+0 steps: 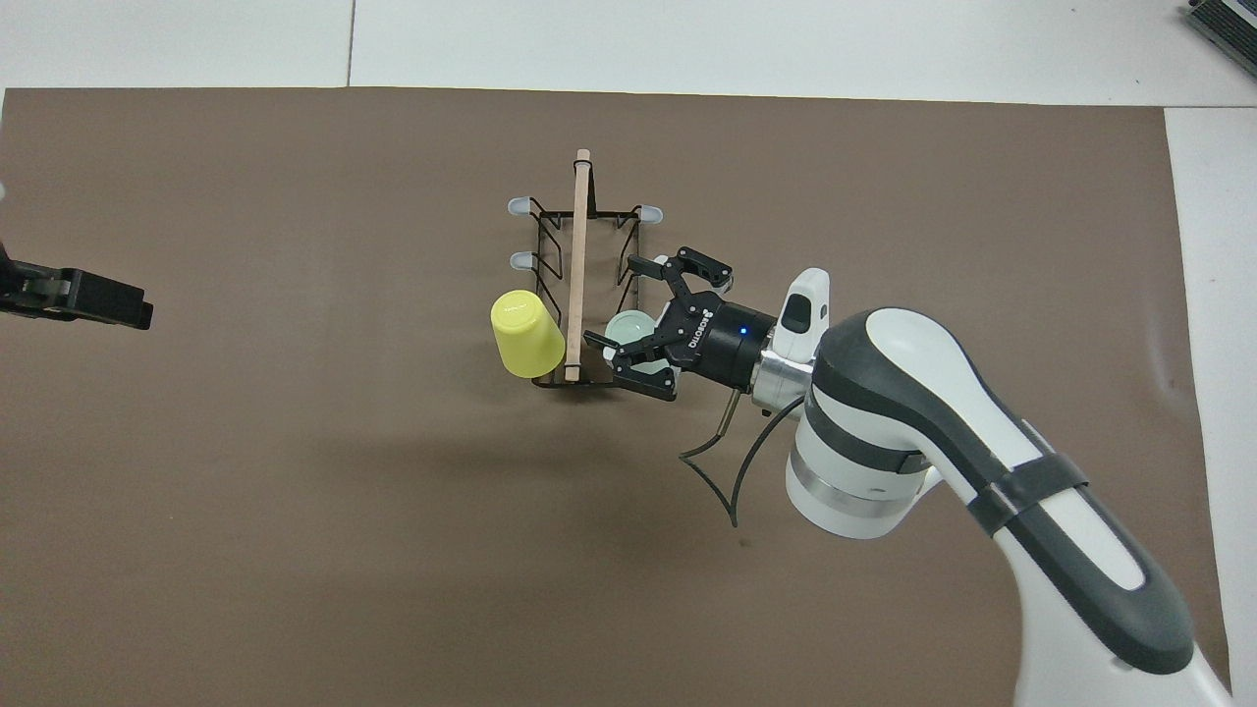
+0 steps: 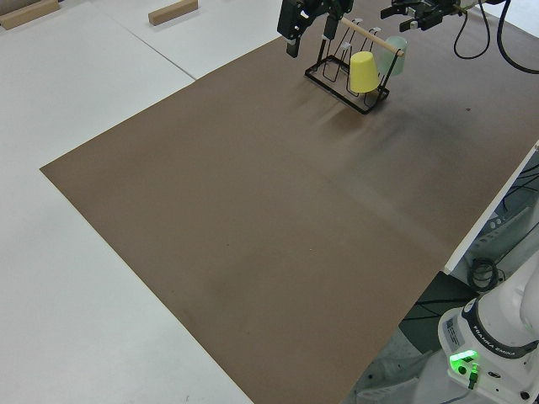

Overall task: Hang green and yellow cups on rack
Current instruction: 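Open the right gripper and withdraw it from the green cup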

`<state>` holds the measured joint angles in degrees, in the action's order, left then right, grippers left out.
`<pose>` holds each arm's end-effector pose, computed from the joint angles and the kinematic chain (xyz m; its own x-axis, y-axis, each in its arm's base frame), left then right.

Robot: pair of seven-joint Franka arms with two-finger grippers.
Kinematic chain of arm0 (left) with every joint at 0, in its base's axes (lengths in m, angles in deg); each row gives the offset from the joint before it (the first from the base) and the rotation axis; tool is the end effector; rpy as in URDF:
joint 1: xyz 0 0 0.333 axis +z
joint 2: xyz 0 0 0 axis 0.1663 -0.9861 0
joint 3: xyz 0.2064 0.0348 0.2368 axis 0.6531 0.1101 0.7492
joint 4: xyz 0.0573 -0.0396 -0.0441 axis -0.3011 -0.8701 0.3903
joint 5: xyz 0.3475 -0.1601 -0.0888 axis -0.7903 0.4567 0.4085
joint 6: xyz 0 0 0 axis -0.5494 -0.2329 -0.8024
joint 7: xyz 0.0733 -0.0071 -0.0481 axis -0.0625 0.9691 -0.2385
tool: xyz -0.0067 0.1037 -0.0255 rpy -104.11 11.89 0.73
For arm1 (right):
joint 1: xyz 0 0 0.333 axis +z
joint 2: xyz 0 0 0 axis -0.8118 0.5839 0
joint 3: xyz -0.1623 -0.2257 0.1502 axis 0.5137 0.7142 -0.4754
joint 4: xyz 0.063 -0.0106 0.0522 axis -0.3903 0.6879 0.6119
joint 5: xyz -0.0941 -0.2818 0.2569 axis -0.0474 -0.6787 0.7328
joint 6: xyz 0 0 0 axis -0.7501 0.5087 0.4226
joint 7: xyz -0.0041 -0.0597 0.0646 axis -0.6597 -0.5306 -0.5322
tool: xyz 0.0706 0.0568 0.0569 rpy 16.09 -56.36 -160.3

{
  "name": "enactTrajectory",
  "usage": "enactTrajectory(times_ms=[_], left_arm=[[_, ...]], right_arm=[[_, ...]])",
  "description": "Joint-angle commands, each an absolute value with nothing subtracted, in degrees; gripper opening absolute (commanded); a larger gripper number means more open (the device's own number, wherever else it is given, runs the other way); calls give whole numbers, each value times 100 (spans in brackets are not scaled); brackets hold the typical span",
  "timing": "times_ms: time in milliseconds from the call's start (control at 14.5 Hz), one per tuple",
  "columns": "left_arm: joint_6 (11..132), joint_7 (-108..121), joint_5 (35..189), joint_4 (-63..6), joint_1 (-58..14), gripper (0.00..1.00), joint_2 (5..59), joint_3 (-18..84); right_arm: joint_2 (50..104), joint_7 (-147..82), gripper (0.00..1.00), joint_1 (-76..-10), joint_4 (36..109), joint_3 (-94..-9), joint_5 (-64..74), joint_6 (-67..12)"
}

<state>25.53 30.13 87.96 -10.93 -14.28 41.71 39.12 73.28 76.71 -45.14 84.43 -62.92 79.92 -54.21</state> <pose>0.5563 -0.0184 0.6160 0.9854 -0.1693 0.0163 -0.1696 -0.9854 0.0174 0.5451 0.2725 0.3809 0.2876 0.2130 0.9338 0.8754 -0.4540 -0.1660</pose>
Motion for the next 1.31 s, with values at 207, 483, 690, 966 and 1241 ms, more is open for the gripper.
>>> enactTrajectory(times_ms=[207, 483, 690, 966, 1241], left_arm=[[2517, 3055, 8835, -1095, -1353, 100, 4183, 3866], [2517, 3064, 8835, -1095, -1353, 100, 4183, 3866], [2517, 3064, 8835, -1095, -1353, 100, 4183, 3866], [2517, 3064, 8835, -1095, -1353, 100, 4183, 3866], [2517, 3055, 8835, -1095, -1353, 100, 4183, 3866]], right_arm=[[7032, 6071, 100, -5242, 8190, -6288, 4715, -4932], [6909, 5278, 100, -5550, 8066, -6279, 3289, -4395], [6917, 4366, 100, -5857, 7918, -6279, 1877, -3895], [6970, 2801, 100, -6192, 7101, -6288, -847, -2384], [6917, 2018, 100, -6570, 6950, -6270, -1504, -1792]])
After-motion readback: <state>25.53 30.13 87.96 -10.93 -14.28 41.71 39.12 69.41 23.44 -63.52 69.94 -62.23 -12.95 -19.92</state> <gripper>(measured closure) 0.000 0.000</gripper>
